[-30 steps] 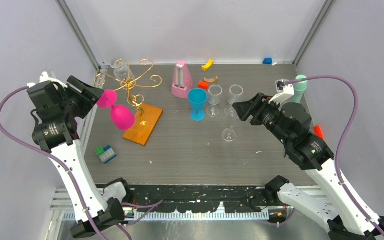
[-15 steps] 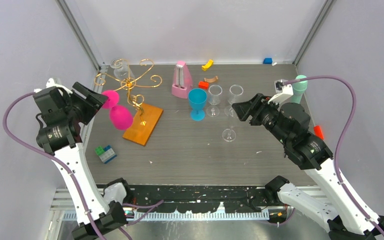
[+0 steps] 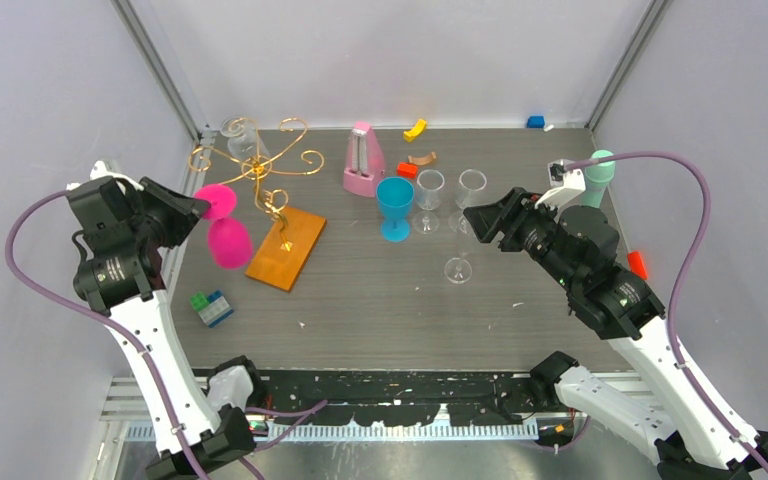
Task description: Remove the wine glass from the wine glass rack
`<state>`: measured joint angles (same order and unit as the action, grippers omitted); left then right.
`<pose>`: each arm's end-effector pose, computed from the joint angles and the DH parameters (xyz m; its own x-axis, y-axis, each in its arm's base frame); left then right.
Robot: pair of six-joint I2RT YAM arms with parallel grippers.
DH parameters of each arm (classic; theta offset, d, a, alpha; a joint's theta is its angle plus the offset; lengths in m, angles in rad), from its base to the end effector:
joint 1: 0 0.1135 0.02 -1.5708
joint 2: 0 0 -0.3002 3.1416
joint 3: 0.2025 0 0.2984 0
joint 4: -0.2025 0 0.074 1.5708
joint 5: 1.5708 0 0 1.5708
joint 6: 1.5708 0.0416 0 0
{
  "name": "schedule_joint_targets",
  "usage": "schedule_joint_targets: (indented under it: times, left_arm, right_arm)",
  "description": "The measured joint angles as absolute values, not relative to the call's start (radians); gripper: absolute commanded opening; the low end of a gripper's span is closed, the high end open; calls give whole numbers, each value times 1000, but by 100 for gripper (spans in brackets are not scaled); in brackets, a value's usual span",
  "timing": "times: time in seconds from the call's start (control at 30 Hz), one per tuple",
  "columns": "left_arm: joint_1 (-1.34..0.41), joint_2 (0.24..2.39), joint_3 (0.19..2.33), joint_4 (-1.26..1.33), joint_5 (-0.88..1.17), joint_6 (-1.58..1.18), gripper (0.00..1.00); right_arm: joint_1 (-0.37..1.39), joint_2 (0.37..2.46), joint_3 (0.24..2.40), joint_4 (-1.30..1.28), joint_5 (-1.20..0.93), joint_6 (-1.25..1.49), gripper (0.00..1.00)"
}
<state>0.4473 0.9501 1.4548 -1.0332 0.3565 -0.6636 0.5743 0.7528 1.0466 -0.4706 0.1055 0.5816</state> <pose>0.1594 0.0604 0.4946 -0.2759 -0.7725 -0.5719 -0.3853 0.6340 -0.6705 0.1509 0.0924 0.4405 -0.3724 0.4098 -0.8327 -0.2976 0.7972 0.5253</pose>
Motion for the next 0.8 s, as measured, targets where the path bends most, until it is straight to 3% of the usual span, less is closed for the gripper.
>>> schedule_joint_targets:
  times: [0.3,0.8]
  left_arm:
    - [447,945,1505,-1037,352,-681,0]
    - [445,969,1555,-1058,353,-697,0]
  right_arm:
    - [574,753,1045,-469,105,578,63]
    - [574,753,1043,-462,105,577,63]
